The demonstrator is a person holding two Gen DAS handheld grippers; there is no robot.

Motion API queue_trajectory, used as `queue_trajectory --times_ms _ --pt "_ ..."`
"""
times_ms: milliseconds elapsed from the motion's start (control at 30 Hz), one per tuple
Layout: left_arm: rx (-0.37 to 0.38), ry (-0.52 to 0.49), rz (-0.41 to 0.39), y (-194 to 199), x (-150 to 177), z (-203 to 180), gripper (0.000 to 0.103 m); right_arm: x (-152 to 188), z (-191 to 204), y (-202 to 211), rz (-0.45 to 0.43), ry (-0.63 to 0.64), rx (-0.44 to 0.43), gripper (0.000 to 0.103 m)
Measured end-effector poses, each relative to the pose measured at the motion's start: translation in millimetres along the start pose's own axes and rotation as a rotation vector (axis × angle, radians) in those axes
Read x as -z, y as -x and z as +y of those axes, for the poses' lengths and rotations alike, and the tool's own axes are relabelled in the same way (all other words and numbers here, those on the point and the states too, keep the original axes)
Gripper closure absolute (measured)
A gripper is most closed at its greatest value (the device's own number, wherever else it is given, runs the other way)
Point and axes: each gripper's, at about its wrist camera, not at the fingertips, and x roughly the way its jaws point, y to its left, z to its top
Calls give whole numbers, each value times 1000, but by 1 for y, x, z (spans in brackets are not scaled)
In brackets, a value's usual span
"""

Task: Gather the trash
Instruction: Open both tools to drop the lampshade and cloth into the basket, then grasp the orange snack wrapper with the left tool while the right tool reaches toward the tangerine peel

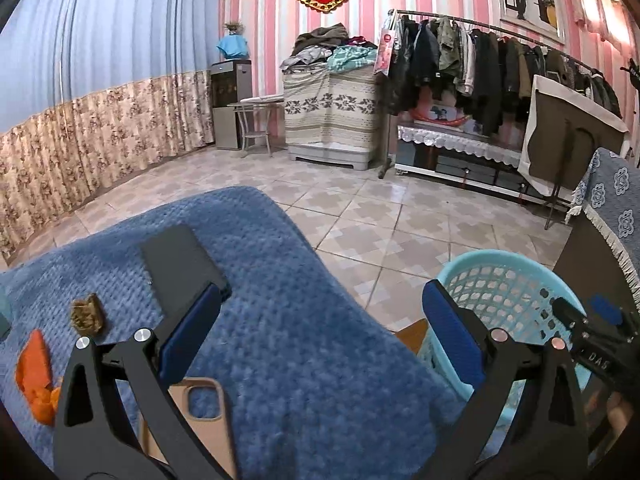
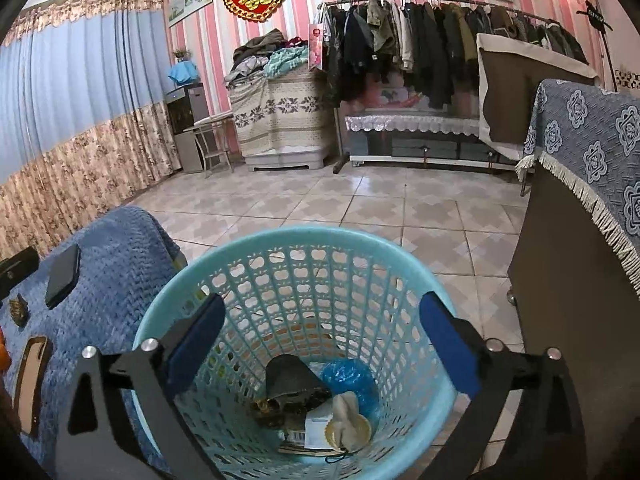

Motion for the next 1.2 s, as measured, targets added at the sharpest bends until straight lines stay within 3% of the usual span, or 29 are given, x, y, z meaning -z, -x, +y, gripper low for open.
queue_trajectory --times_ms 767,1000,1200 --pt "-52 49 22 45 41 76 5 4 29 9 -11 41 2 5" --pt "-127 75 31 62 55 130 5 7 42 19 -18 37 -18 4" --pt "-225 141 84 69 76 197 5 12 65 23 -12 113 11 4"
